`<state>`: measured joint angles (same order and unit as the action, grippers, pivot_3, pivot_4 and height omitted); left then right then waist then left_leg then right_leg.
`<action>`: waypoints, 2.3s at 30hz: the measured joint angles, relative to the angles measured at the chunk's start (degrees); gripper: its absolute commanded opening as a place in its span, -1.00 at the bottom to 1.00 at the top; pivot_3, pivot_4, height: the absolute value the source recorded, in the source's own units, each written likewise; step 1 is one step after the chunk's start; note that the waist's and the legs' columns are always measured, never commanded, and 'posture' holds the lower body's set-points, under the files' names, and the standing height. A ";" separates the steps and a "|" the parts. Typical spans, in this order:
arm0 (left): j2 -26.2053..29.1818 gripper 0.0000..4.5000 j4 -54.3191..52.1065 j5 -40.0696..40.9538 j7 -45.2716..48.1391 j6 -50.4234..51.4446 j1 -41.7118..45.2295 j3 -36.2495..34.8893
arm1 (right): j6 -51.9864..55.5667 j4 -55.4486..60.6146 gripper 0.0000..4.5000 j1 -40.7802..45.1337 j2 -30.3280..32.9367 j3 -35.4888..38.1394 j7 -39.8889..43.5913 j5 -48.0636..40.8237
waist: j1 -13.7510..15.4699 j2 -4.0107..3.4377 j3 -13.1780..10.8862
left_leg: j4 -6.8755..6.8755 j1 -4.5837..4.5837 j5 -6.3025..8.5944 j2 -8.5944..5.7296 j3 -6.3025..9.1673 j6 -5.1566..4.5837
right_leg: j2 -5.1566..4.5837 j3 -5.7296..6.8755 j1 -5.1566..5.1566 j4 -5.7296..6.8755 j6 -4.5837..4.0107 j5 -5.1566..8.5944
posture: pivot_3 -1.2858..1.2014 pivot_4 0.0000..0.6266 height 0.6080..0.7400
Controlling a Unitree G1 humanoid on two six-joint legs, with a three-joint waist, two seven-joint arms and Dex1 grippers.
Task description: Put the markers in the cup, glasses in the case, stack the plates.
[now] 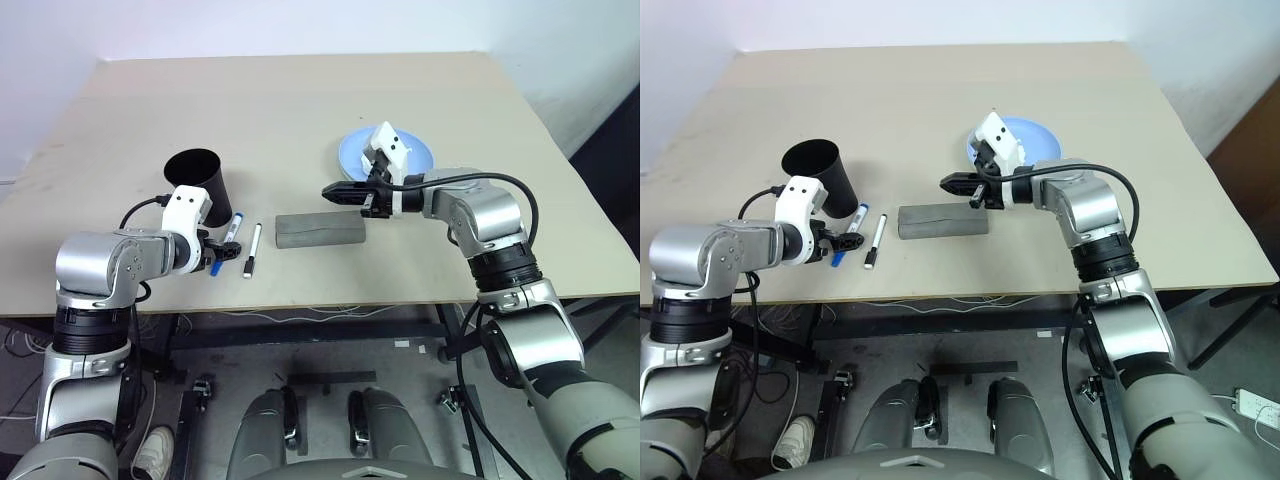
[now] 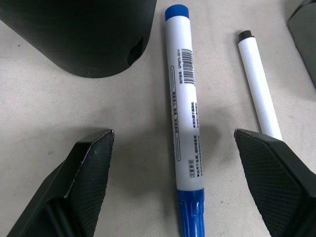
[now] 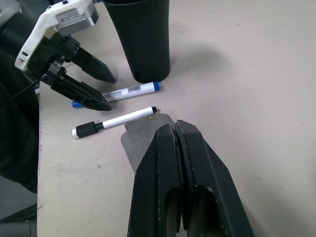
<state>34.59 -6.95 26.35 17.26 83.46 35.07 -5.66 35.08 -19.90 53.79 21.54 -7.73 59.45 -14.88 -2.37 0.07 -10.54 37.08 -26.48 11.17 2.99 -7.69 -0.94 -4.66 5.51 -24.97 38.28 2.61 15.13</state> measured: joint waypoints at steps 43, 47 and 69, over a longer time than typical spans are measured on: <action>3.59 -0.88 -11.19 4.60 20.53 -32.05 -5.68 -1.20 | -0.50 1.75 -0.98 -1.58 0.06 0.45 -1.06 -2.20 | 0.19 0.01 -0.01 | 0.02 -0.02 0.10 -0.02 -0.01 -0.06 | -0.09 -0.01 0.00 -0.03 -0.03 0.00 | 0.03 -0.52 0.54; 0.35 -0.88 -11.23 4.71 21.29 -41.03 -5.29 -3.03 | -0.41 3.11 -0.98 -1.59 0.07 1.30 -1.20 -2.96 | 0.20 0.01 -0.01 | 0.02 -0.01 0.08 -0.01 0.00 -0.14 | -0.03 0.00 0.03 -0.02 -0.02 0.00 | 0.03 -0.52 0.54; -4.88 -0.88 9.96 -7.13 13.92 -78.91 -0.24 -7.54 | 8.08 16.64 -0.98 -10.07 6.88 8.44 3.46 -16.90 | 1.56 0.01 0.00 | 0.08 0.01 0.07 -0.01 -0.02 -0.37 | 0.02 0.07 0.10 -0.07 0.14 -0.11 | 0.03 -0.52 0.54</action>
<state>29.71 3.01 19.22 31.18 4.56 34.82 -13.20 43.15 -3.26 43.72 28.42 0.71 62.92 -31.78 -0.82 0.08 -10.54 37.16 -26.46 11.24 2.98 -7.71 -1.31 -4.64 5.57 -24.87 38.21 2.75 15.02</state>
